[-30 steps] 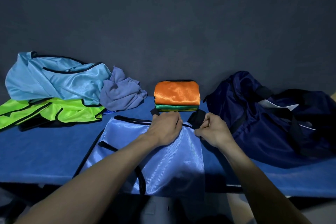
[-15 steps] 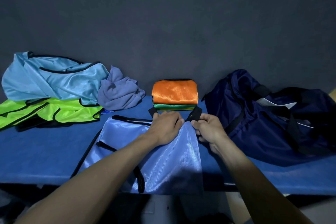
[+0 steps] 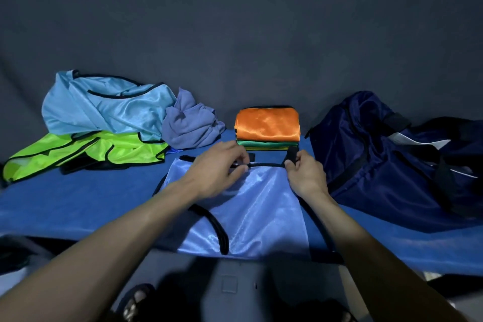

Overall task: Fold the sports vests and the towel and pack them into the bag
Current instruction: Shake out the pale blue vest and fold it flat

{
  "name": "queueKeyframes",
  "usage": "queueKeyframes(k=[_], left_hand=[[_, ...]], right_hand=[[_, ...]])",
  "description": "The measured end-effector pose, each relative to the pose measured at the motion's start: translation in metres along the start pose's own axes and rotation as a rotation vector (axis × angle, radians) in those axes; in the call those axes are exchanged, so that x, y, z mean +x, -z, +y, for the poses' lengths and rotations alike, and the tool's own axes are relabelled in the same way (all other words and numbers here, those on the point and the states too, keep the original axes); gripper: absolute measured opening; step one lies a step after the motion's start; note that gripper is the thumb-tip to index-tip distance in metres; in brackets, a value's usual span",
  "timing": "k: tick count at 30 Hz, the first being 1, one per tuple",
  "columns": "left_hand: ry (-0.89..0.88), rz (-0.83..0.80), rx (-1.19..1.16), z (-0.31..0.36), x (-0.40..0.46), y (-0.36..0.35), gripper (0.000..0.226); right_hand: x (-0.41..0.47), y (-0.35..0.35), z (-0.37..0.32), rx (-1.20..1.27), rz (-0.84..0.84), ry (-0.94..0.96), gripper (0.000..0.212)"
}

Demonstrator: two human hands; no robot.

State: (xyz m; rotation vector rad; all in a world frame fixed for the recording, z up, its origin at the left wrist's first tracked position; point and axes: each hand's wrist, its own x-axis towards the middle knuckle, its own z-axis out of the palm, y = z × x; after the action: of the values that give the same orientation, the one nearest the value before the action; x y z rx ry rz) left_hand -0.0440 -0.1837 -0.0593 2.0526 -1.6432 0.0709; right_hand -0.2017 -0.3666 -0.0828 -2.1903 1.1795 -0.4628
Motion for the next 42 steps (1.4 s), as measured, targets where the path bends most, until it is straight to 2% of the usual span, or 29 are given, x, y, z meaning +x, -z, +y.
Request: queueKeyframes(k=[3, 7, 9, 12, 16, 22, 25, 27, 30, 32, 34, 36, 37, 39, 40, 42], left_hand=[[0.182, 0.005, 0.126, -0.011, -0.029, 0.021, 0.006], [0.628, 0.037, 0.154, -0.06, -0.057, 0.062, 0.015], [0.774, -0.003, 0.027, -0.081, -0.073, 0.071, 0.023], [0.862, -0.073, -0.251, -0.084, -0.086, 0.066, 0.04], [0.829, 0.059, -0.142, -0.069, -0.077, 0.066, 0.044], [0.855, -0.16, 0.038, -0.06, -0.07, 0.058, 0.061], [0.821, -0.165, 0.083, -0.06, -0.065, 0.054, 0.053], [0.802, -0.155, 0.088, -0.063, -0.062, 0.054, 0.044], [0.779, -0.105, 0.093, -0.07, -0.06, 0.055, 0.044], [0.78, -0.165, 0.111, -0.074, -0.059, 0.053, 0.04], [0.793, -0.232, 0.175, -0.072, -0.06, 0.052, 0.034], [0.777, -0.171, 0.296, -0.061, -0.058, 0.055, 0.03], [0.72, -0.082, 0.326, -0.05, -0.056, 0.057, 0.027], [0.48, 0.087, 0.219, -0.026, -0.049, 0.051, 0.017], [0.344, 0.109, 0.121, -0.011, -0.046, 0.045, 0.014], [0.155, 0.004, 0.029, 0.014, -0.044, 0.026, 0.027]], right_hand=[[-0.008, 0.013, -0.003, 0.073, -0.036, -0.026, 0.034], [-0.028, 0.026, 0.004, 0.154, -0.081, -0.101, 0.049], [-0.035, 0.026, 0.009, 0.193, -0.109, -0.158, 0.045], [-0.045, 0.027, 0.01, 0.222, -0.11, -0.188, 0.048], [-0.059, 0.025, 0.005, 0.215, -0.131, -0.194, 0.044], [-0.064, 0.019, 0.002, 0.227, -0.118, -0.217, 0.054], [-0.062, 0.018, 0.001, 0.227, -0.085, -0.231, 0.055], [-0.062, 0.016, 0.001, 0.2, -0.065, -0.218, 0.05], [-0.066, 0.009, 0.002, 0.102, -0.03, -0.151, 0.041], [-0.069, 0.006, 0.003, 0.04, -0.017, -0.102, 0.037], [-0.069, 0.009, 0.003, 0.05, -0.028, -0.098, 0.035], [-0.07, 0.014, 0.002, 0.104, -0.065, -0.133, 0.037], [-0.069, 0.016, 0.003, 0.133, -0.084, -0.15, 0.039], [-0.069, 0.017, 0.002, 0.214, -0.118, -0.186, 0.047], [-0.069, 0.017, 0.001, 0.266, -0.135, -0.214, 0.051], [-0.069, 0.018, -0.002, 0.379, -0.172, -0.272, 0.055]])
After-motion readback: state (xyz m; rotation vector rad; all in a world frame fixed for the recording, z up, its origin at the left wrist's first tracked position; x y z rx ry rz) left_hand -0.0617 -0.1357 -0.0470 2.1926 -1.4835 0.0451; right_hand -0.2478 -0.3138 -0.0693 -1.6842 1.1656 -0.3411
